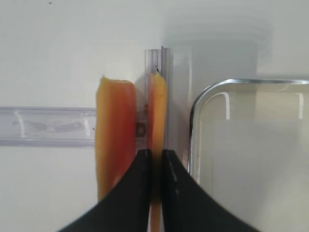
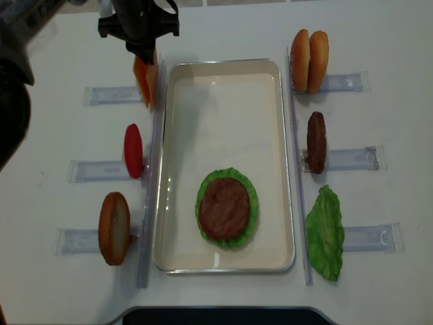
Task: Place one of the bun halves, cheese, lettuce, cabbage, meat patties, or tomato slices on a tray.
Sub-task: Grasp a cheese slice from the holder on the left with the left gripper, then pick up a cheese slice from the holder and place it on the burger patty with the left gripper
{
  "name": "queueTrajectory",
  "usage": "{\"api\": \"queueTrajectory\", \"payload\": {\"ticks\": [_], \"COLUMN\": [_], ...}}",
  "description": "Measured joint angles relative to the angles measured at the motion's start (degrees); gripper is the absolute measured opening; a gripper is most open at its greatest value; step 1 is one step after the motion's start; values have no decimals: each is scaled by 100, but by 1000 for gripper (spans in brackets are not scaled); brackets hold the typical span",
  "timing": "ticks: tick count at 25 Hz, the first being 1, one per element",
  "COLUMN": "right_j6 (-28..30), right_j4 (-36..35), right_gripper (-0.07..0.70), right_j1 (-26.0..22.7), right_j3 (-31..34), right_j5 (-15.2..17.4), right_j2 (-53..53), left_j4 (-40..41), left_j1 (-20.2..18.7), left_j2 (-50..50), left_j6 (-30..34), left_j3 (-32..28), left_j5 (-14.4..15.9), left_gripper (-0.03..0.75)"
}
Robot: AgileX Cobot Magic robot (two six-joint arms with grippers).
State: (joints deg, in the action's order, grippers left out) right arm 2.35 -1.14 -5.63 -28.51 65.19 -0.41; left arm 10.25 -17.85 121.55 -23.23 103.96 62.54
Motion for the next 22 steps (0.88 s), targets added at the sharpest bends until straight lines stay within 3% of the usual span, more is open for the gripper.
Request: {"api": "queueTrajectory", "payload": {"ticks": [14,22], "right_j6": [0,0], "right_j4": [0,0], "right_gripper": [535,535], "right_j1": [0,0], "right_j3": [0,0], "right_j5": [0,0], "right_j2": [0,0], "left_j4": [-19,-71], "left_j1": [-51,-88], "left_j2": [-418,-1128], "left_j6": [0,0], "left_j3": [0,-583], "left_j5": [650,703], "left_gripper": [29,29]}}
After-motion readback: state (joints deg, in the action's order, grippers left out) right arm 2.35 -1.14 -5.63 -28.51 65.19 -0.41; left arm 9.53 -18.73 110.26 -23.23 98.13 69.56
